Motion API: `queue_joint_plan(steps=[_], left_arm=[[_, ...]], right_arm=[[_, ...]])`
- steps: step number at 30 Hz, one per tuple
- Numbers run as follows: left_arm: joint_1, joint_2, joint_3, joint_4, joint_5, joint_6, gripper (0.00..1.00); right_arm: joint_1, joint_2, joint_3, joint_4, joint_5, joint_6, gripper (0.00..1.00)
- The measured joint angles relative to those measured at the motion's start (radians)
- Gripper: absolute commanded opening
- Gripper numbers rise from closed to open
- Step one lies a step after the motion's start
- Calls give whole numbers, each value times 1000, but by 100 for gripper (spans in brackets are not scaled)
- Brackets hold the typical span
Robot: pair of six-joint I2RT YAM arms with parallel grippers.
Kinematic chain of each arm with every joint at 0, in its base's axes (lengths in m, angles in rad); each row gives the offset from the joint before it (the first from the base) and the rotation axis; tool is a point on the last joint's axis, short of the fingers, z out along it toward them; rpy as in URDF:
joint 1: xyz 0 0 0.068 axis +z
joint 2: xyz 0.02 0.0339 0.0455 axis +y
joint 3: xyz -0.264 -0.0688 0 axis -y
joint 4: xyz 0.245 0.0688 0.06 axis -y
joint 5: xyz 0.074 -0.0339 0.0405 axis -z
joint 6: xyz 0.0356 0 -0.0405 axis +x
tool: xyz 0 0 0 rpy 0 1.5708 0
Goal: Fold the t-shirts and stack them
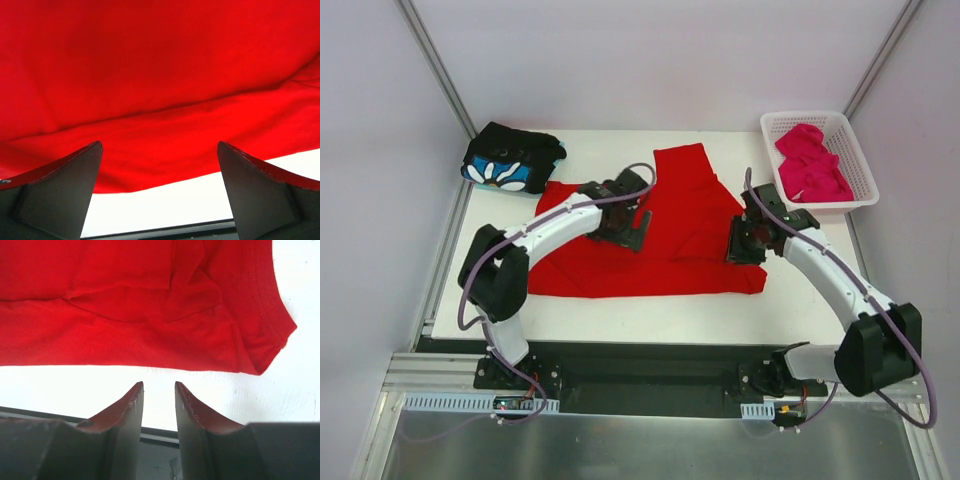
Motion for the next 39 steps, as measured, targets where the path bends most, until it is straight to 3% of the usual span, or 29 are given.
queue_joint_plan(steps=[5,10,22,30,39], left_arm=[[-134,33,-2,98,-75,41,96],[-190,18,-76,308,-65,110,88],[-196,32,-119,672,257,85,84],[-224,164,-61,697,403,78,84],[-266,233,5,603,314,122,84]], right_arm=[[-2,-118,-8,-9,18,24,34],[-6,-250,-9,-56,27,47,34],[-6,-375,-6,-188,27,60,35],[-8,-411,49,-248,26,60,34],[-9,-416,59,-263,15,58,34]])
